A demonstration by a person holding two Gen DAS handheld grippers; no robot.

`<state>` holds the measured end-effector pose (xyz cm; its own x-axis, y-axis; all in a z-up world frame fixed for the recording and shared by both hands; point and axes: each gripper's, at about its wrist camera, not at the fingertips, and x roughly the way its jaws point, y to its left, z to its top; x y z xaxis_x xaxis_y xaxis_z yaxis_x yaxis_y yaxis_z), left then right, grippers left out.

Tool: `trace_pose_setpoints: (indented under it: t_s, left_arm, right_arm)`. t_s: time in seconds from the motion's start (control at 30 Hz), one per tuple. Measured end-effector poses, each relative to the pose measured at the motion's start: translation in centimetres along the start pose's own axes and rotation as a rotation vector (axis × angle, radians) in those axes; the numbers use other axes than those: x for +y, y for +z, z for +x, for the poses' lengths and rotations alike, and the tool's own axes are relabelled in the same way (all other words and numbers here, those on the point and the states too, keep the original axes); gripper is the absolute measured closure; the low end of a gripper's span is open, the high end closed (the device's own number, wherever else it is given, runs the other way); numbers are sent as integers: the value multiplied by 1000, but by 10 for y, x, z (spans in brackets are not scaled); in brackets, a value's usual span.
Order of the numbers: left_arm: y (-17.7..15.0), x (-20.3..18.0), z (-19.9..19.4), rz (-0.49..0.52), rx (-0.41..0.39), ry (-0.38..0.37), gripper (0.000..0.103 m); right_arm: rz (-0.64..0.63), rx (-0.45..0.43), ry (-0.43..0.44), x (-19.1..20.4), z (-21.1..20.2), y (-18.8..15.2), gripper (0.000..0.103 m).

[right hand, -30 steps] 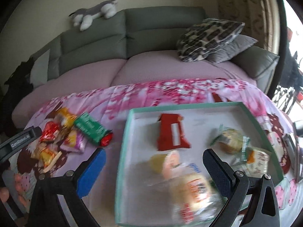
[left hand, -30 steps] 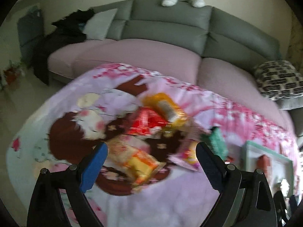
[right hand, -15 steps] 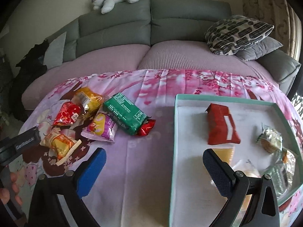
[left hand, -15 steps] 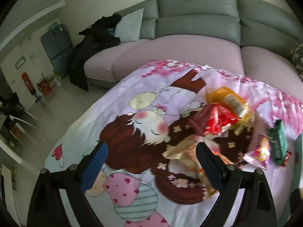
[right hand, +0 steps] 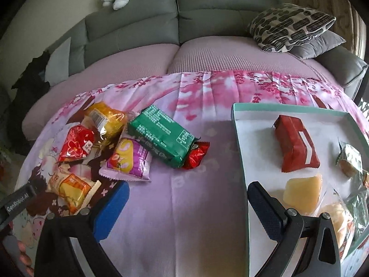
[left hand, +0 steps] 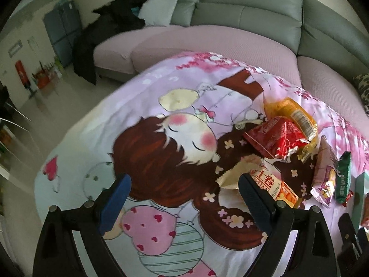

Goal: Organize snacks
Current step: 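Move both grippers back toward the snack pile, then grasp the green box with the right gripper while the left gripper grasps the cream pastry bag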

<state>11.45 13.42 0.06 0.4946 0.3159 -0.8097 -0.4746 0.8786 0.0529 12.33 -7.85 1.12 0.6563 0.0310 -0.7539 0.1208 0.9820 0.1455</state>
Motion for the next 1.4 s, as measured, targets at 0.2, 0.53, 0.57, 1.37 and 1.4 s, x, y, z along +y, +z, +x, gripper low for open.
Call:
trace_pose_setpoints:
  t_s: [0.2, 0.53, 0.57, 1.37, 1.4]
  left_arm:
    - [0, -6, 6, -18, 31, -88, 9]
    - [2, -21, 17, -78, 79, -263, 9]
    - [3, -22, 17, -73, 78, -265, 9]
    - [-1, -49, 44, -31, 154, -286, 3]
    - [-2, -49, 43, -29, 154, -290, 6]
  right_arm:
    - [6, -26, -4, -3, 1, 11, 0]
    - [-54, -74, 49, 12, 15, 37, 0]
    - [-61, -67, 45, 14, 20, 39, 0]
    - [-48, -21, 135, 16, 54, 47, 33]
    - [-47, -19, 136, 16, 53, 46, 34]
